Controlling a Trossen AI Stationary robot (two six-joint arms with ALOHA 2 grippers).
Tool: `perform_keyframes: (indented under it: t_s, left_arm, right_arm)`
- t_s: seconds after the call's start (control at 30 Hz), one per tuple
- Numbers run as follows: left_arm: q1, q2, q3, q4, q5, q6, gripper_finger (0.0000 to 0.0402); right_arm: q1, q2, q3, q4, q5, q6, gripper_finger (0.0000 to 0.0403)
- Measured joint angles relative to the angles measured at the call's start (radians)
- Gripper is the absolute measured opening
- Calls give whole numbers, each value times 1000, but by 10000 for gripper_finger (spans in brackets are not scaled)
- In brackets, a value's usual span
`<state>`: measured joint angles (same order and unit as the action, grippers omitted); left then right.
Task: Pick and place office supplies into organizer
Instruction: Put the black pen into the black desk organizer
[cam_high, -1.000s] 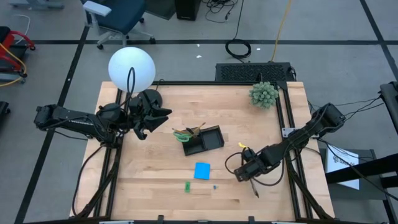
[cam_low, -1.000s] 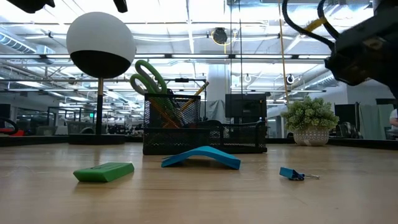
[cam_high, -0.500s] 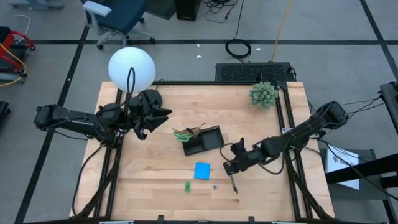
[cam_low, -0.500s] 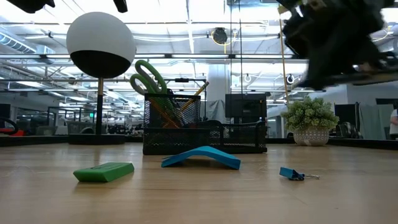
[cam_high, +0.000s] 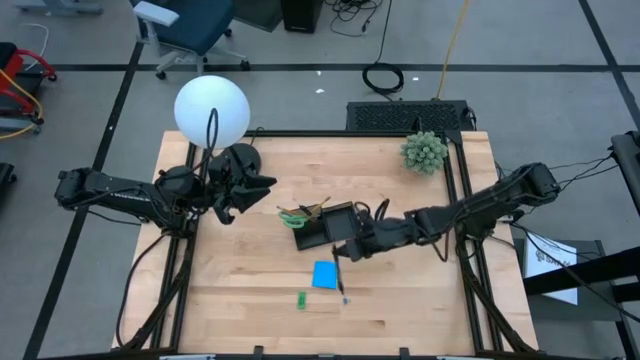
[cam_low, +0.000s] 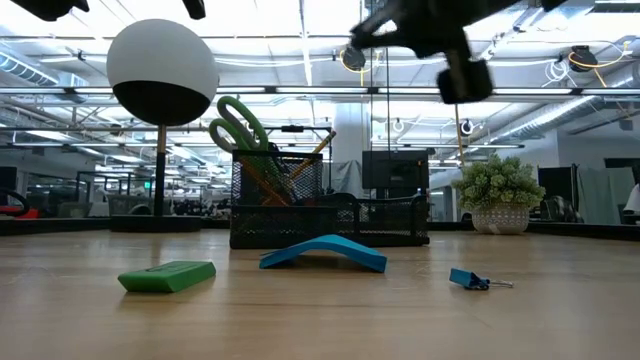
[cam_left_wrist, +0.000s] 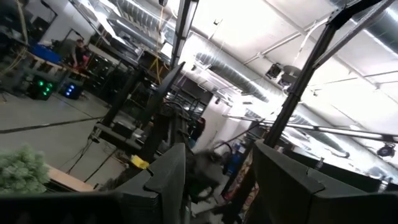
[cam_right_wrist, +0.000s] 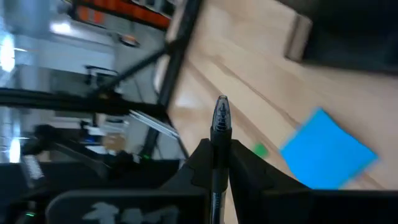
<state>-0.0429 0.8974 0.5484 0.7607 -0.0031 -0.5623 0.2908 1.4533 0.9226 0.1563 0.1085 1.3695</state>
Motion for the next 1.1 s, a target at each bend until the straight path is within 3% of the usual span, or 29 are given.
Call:
perform_keyframes:
  t_s: [0.33, 0.7, 0.87, 1.1]
  left_arm:
    - [0, 0, 0, -1, 5, -77, 184]
    - [-65, 0, 14, -4, 81, 371, 184]
    - [-109, 0, 132, -288, 64, 628, 184]
    - [-162, 0, 357, -701, -57, 1044, 184]
  right_arm:
    - [-79, 0, 0, 220, 0, -52, 17]
    - [-177, 0, 0, 447, -7, -48, 17]
    - [-207, 0, 0, 553, -29, 1, 17]
    - [-213, 0, 0, 622, -38, 80, 17]
